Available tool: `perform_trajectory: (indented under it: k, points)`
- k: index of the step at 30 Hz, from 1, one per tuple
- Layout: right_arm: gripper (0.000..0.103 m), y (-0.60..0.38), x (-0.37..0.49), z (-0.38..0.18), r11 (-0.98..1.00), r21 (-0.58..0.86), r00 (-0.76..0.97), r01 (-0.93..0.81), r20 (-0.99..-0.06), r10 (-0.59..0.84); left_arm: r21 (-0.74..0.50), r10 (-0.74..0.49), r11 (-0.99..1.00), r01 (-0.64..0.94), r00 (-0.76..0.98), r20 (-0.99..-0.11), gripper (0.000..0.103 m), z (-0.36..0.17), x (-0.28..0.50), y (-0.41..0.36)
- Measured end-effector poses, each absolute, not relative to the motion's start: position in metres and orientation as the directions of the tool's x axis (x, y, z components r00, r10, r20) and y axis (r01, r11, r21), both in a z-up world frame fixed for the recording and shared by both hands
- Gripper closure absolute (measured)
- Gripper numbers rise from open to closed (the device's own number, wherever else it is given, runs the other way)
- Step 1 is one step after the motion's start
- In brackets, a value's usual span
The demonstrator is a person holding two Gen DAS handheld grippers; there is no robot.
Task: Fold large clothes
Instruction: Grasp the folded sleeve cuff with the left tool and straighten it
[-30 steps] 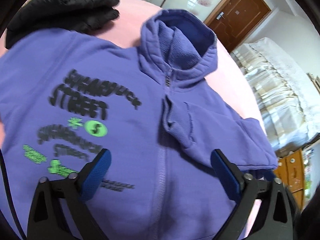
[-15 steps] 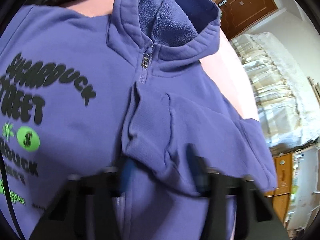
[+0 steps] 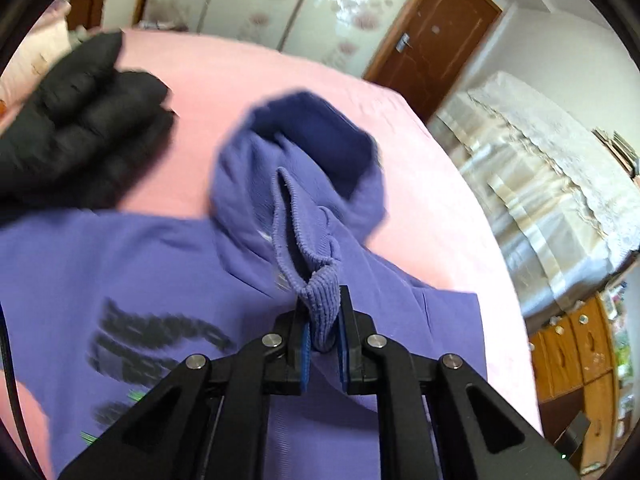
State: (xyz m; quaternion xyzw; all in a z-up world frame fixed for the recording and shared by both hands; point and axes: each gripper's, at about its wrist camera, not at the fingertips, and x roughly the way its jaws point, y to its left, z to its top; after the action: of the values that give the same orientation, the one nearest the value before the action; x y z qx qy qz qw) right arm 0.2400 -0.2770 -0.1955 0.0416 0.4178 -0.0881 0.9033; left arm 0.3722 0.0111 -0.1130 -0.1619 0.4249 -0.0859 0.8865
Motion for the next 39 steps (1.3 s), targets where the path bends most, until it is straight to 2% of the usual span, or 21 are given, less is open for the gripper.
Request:
perform_trajectory:
  k: [4,9,11,12,15,19,20,21,22,24,27,29,32,34,35,39]
  points:
    - [0.038,-0.271,0.249,-0.203,0.984,0.023,0.616,0.177,-0.783,-0.093,-0.326,-0.216,0.942,-0.084,0.591,-0.777,0.094,-0.136,0.364,0.051]
    - [0.038,-0.259,0.249,-0.22,0.989,-0.018,0.551,0.147,-0.829,-0.097,-0.251,-0.14,0.952,-0.173,0.485,-0.863,0.094,-0.206,0.352,0.074]
    - [0.038,-0.263,0.245,-0.221,0.989,-0.002,0.543,0.146,-0.836,-0.082,-0.251,-0.143,0.95,-0.183,0.461,-0.876,0.093,-0.23,0.35,0.077]
    - [0.038,-0.265,0.241,-0.22,0.989,0.015,0.542,0.146,-0.838,-0.067,-0.293,-0.194,0.945,-0.147,0.469,-0.861,0.091,-0.233,0.349,0.079]
    - [0.037,-0.278,0.227,-0.211,0.983,0.086,0.559,0.161,-0.829,-0.019,-0.304,-0.202,0.942,-0.141,0.485,-0.851,0.09,-0.234,0.351,0.077]
    - [0.038,-0.282,0.215,-0.187,0.978,0.142,0.623,0.155,-0.782,0.014,-0.3,-0.208,0.946,-0.123,0.479,-0.853,0.072,-0.224,0.346,0.076]
    - [0.044,-0.279,0.215,-0.182,0.98,0.138,0.635,0.146,-0.772,0.014,-0.295,-0.204,0.948,-0.118,0.488,-0.849,0.07,-0.218,0.341,0.076]
    - [0.055,-0.275,0.217,-0.177,0.983,0.133,0.649,0.128,-0.76,0.018,-0.303,-0.214,0.947,-0.103,0.498,-0.84,0.069,-0.211,0.335,0.079]
    - [0.062,-0.269,0.221,-0.172,0.987,0.123,0.659,0.107,-0.752,0.022,-0.305,-0.214,0.947,-0.1,0.514,-0.831,0.069,-0.203,0.328,0.082]
    - [0.087,-0.255,0.231,-0.171,0.992,0.1,0.66,0.074,-0.751,0.027,-0.313,-0.202,0.943,-0.11,0.558,-0.805,0.069,-0.189,0.313,0.091]
    - [0.089,-0.235,0.25,-0.179,0.997,0.071,0.641,0.029,-0.767,0.036,-0.333,-0.198,0.937,-0.104,0.626,-0.754,0.069,-0.169,0.305,0.093]
    - [0.09,-0.223,0.262,-0.189,0.998,0.063,0.618,0.004,-0.785,0.047,-0.335,-0.224,0.94,-0.067,0.622,-0.751,0.069,-0.166,0.306,0.094]
    - [0.092,-0.217,0.273,-0.205,0.999,0.05,0.581,-0.002,-0.813,0.042,-0.303,-0.234,0.953,-0.023,0.581,-0.779,0.069,-0.178,0.317,0.076]
    - [0.095,-0.221,0.279,-0.219,1.0,0.021,0.546,0.023,-0.838,0.005,-0.246,-0.2,0.969,-0.016,0.537,-0.819,0.07,-0.194,0.327,0.061]
    - [0.103,-0.226,0.281,-0.226,0.999,0.002,0.53,0.046,-0.848,-0.022,-0.226,-0.182,0.974,-0.019,0.526,-0.831,0.07,-0.201,0.33,0.059]
    - [0.103,-0.252,0.28,-0.242,0.996,0.048,0.491,0.079,-0.871,0.003,-0.133,-0.101,0.99,-0.04,0.45,-0.887,0.07,-0.234,0.341,0.055]
